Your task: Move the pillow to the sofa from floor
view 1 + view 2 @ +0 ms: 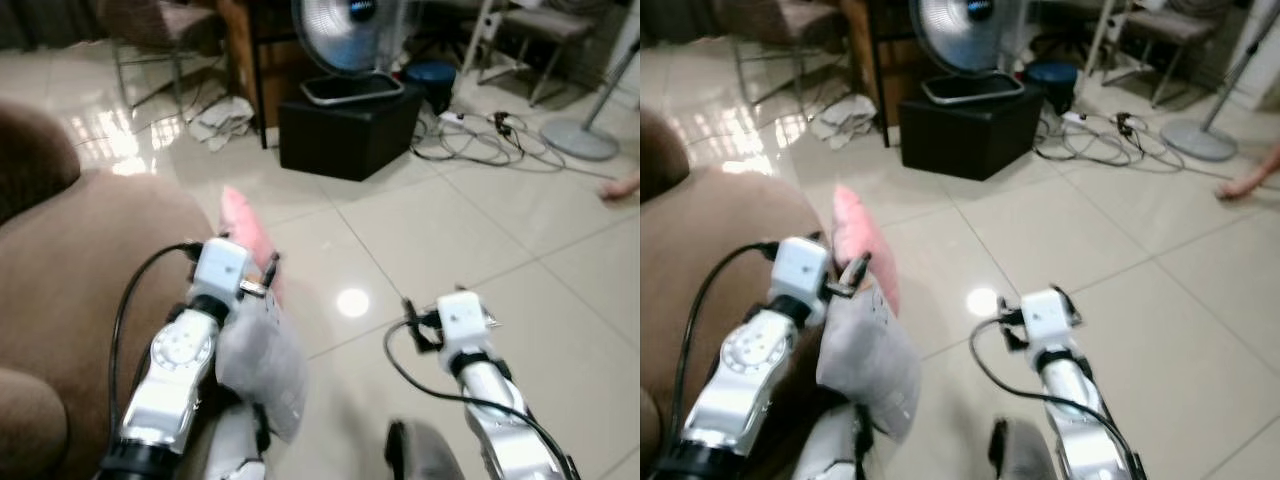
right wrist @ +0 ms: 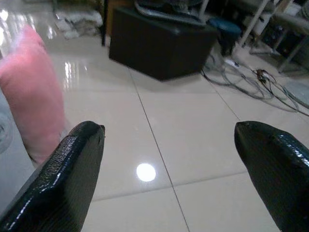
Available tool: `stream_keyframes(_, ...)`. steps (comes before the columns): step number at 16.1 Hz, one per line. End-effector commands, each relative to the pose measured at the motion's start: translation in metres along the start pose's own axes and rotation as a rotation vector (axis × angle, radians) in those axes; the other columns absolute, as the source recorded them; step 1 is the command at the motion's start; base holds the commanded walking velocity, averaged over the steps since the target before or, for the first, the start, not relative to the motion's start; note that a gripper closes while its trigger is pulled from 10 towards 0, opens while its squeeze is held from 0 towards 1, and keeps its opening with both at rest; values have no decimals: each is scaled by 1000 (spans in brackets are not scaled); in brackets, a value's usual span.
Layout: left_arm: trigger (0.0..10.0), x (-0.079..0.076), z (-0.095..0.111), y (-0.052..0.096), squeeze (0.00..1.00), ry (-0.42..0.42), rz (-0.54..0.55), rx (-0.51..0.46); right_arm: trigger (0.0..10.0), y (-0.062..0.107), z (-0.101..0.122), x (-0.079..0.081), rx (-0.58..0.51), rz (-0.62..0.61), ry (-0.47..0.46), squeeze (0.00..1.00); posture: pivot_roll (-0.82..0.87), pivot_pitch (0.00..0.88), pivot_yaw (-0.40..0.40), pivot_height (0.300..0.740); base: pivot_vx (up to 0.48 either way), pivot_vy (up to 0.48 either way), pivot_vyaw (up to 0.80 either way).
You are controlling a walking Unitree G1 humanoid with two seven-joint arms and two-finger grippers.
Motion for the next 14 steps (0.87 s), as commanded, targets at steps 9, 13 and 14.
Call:
stream_keyframes(9,10000,-15,5,-6,0,9,-57,-14,10000,6,1,-13,-5,-36,-4,0,-52,0,10,540,0,0,0)
stream_keyframes(13,10000,-14,4,-7,0,1,-55,-5,10000,9,11,-8,-15,-35,2,0,-49,0,9,511,0,0,0)
stream_keyframes(14,10000,-13,3,-7,0,0,-55,0,10000,9,12,-7,-14,-34,2,0,-49,0,9,511,0,0,0)
Point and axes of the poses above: a point about 5 cm out from each wrist's last joint towards the gripper, its own y axis pointing back from the gripper into the wrist, its own z axis along the axis of the wrist's last joint, x = y × z, the point moved 2 cm from there along -y, pointing out of the wrist towards the gripper, and after that the axes turned 1 degree about -y, right-handed, at the moved point
